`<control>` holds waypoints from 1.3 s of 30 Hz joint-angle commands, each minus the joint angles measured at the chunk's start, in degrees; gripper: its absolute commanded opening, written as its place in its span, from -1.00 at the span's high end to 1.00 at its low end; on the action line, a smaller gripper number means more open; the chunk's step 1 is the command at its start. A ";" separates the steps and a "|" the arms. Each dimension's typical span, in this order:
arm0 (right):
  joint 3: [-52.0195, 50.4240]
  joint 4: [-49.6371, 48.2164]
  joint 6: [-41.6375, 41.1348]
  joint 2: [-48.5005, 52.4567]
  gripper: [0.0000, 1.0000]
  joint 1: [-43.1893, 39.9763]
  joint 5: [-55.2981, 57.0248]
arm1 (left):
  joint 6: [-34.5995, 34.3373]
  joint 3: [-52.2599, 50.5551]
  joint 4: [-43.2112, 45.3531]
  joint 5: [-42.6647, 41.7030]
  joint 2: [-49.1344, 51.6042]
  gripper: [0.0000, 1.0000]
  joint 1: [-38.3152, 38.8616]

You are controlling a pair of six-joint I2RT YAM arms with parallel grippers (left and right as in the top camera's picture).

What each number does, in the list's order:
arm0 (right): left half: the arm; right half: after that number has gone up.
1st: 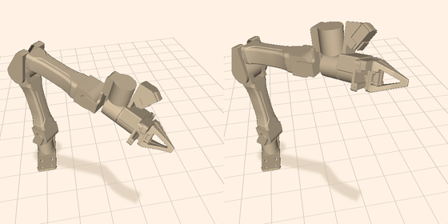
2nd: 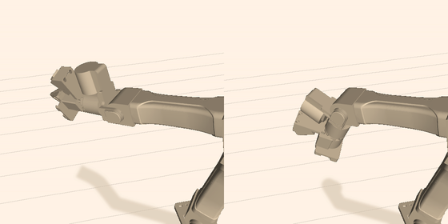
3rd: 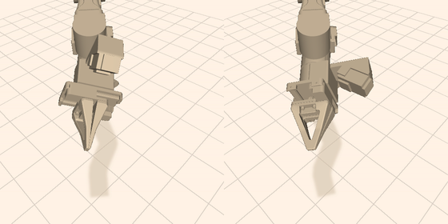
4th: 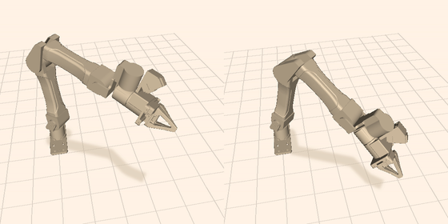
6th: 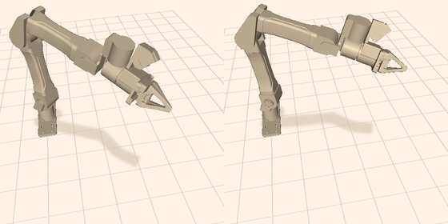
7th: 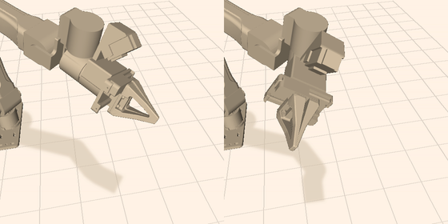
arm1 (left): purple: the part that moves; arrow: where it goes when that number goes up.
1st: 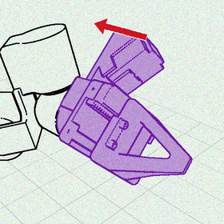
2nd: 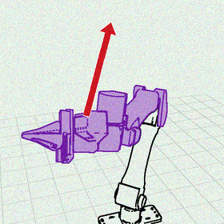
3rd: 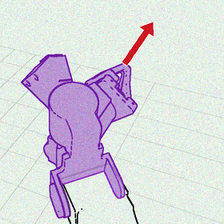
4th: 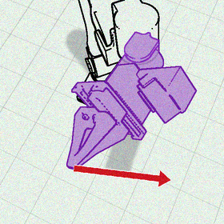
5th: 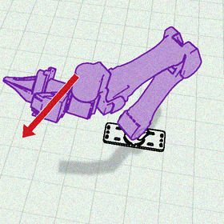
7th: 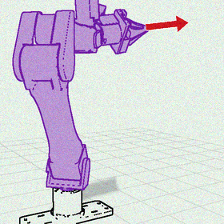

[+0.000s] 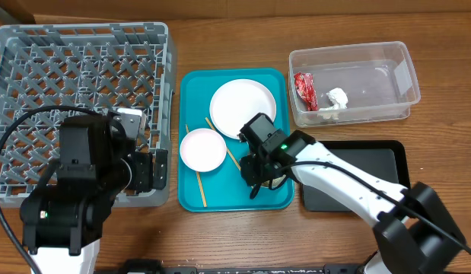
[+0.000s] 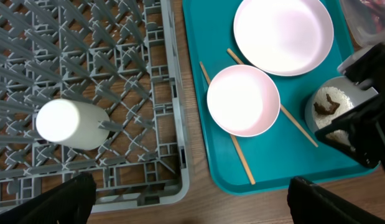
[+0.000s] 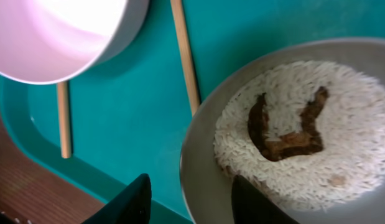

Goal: Sort waste into correct bins and load items into the dishwasher
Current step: 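Grasp the rice bowl rim with the right gripper and lift it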

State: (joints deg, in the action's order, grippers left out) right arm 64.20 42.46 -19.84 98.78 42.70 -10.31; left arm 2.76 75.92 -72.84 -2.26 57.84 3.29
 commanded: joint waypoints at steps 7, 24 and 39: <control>-0.33 -0.83 -4.35 4.55 0.52 2.99 4.22 | -3.21 0.74 0.90 0.74 4.83 -1.00 -0.07; 7.63 7.39 -4.79 -1.14 0.92 1.38 7.76 | -3.21 0.74 1.09 0.76 6.01 -0.99 -0.07; 7.87 15.37 -5.01 -15.41 0.92 -23.71 -12.92 | -3.19 0.74 2.05 0.79 6.01 -1.00 -0.07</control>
State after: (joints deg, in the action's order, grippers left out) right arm 72.23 57.52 -26.55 83.57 24.10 -14.09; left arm 0.14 75.92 -71.11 -2.04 63.81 3.29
